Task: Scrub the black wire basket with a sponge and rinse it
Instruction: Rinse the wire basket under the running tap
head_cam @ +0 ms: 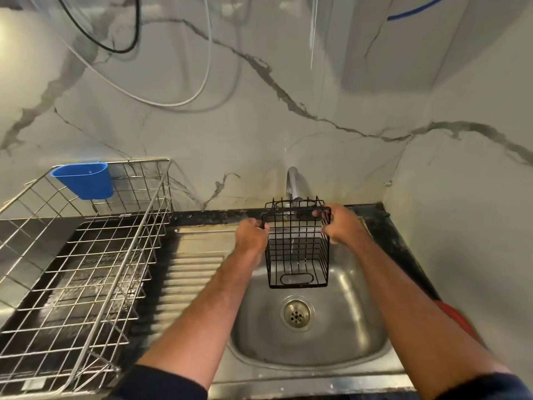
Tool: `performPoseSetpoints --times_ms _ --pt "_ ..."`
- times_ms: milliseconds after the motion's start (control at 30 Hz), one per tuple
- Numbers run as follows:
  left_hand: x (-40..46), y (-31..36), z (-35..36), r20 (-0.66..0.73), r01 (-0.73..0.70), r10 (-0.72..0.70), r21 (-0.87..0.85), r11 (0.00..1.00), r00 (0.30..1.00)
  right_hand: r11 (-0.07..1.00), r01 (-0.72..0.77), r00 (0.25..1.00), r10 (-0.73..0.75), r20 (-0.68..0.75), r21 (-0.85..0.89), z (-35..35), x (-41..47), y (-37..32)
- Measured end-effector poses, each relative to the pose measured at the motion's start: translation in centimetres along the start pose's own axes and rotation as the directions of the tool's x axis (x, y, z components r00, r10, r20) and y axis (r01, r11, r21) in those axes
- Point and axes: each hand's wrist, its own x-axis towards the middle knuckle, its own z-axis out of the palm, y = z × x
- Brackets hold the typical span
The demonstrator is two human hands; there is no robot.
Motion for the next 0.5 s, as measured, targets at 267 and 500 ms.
performPoseSetpoints --times_ms 267,500 --pt "-1.6 -1.0 -0.3 0.019 0.114 -0.112 -0.223 0.968 0.993 0.996 -0.056 0.979 0.067 -0.193 0.065 3.3 -2.9 1.2" --pt "-2.8 -1.9 -1.5 0.000 0.113 -0.116 -0.197 0.974 0.993 0.995 -0.001 0.959 0.030 -0.283 0.101 4.0 -3.8 1.2"
